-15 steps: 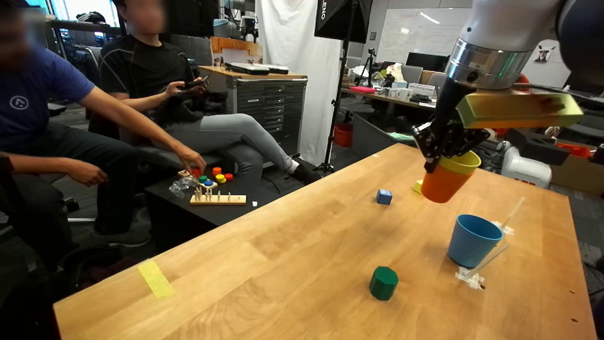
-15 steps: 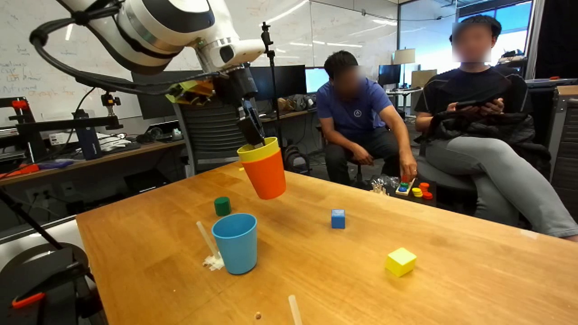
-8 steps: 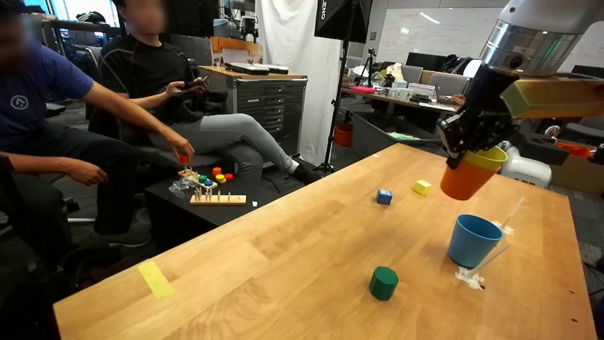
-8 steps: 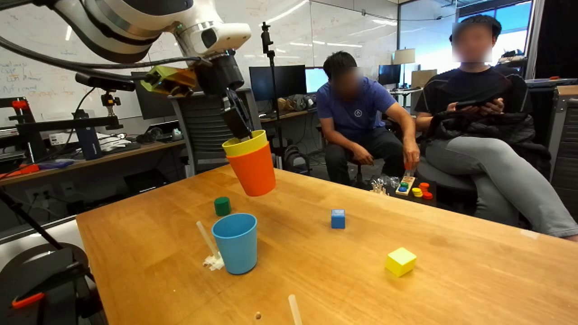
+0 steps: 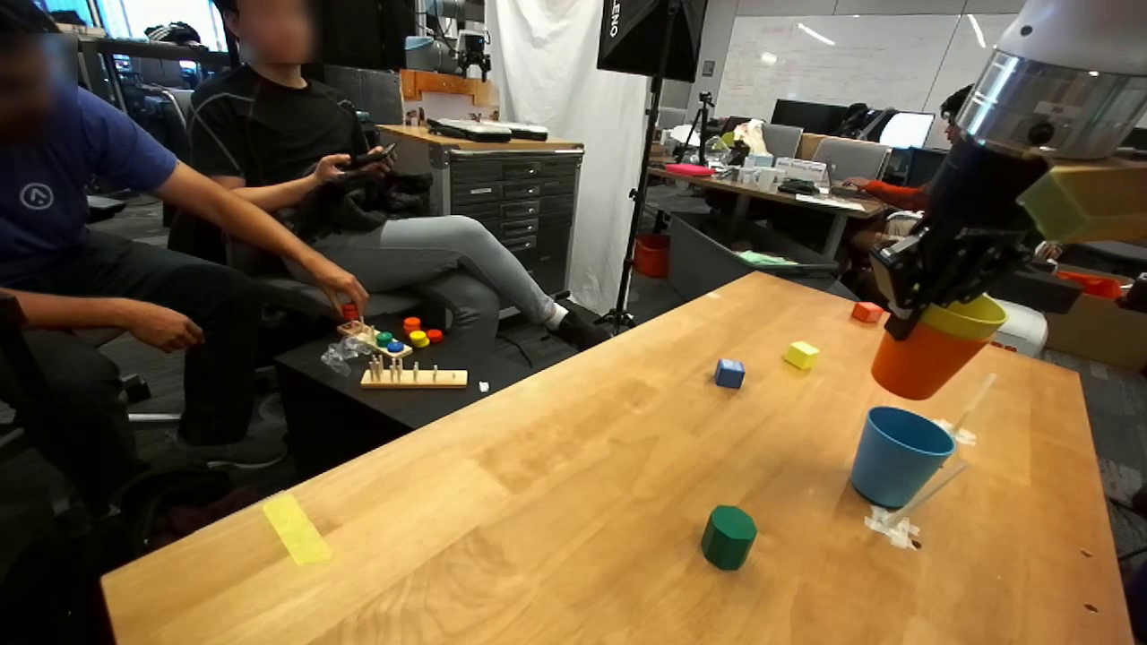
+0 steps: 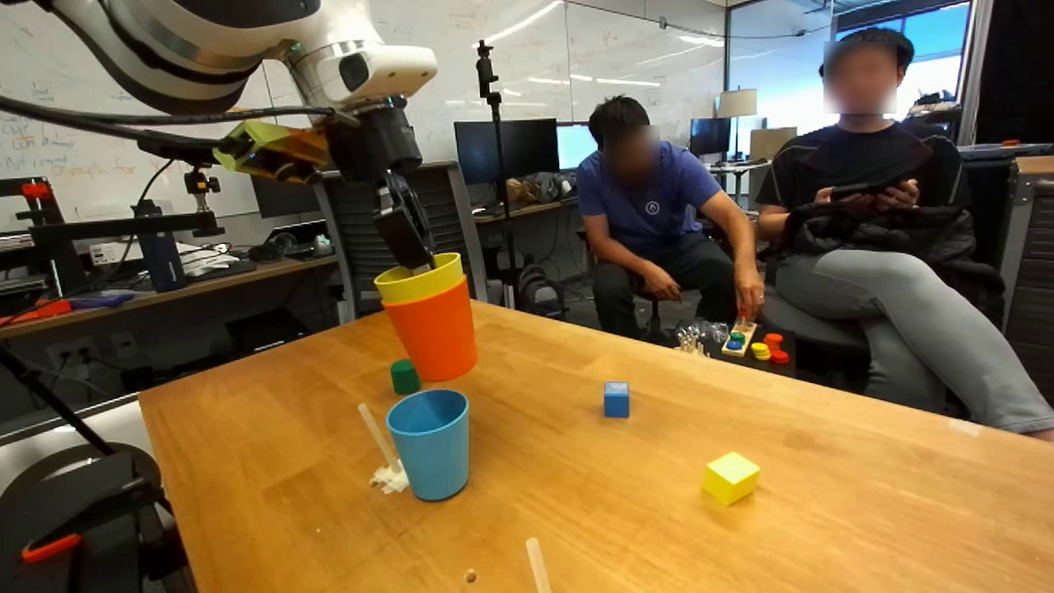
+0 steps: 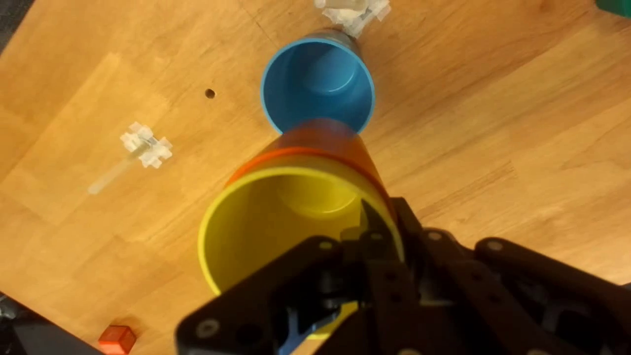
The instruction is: Put the yellow cup in the orange cup and the orange cup in the blue cup
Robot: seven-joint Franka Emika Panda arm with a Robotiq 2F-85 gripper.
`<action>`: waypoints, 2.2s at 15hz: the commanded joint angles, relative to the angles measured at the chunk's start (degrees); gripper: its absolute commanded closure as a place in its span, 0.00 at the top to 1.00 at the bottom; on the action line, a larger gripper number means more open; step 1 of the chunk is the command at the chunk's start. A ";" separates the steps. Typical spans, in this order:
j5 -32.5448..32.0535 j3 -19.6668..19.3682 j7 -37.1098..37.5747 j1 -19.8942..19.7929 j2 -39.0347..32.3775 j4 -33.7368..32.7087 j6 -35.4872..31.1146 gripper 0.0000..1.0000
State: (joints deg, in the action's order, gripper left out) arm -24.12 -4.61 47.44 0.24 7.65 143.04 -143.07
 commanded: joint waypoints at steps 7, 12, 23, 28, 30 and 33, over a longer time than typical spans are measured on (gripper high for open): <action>2.23 2.10 -3.88 -2.93 1.13 2.30 1.00 0.02; 1.97 2.36 -3.85 -2.96 0.68 2.60 0.65 0.02; 6.86 2.06 -7.78 -2.34 -2.78 2.04 0.21 0.02; 6.71 1.97 -7.13 -2.40 -3.92 1.65 -0.95 0.02; 6.56 1.92 -6.81 -2.40 -4.28 1.29 -1.79 0.02; 6.16 1.90 -6.20 -2.43 -5.01 0.70 -3.07 0.02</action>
State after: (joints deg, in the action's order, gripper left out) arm -18.63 -3.83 41.26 -1.17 3.47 145.02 -144.69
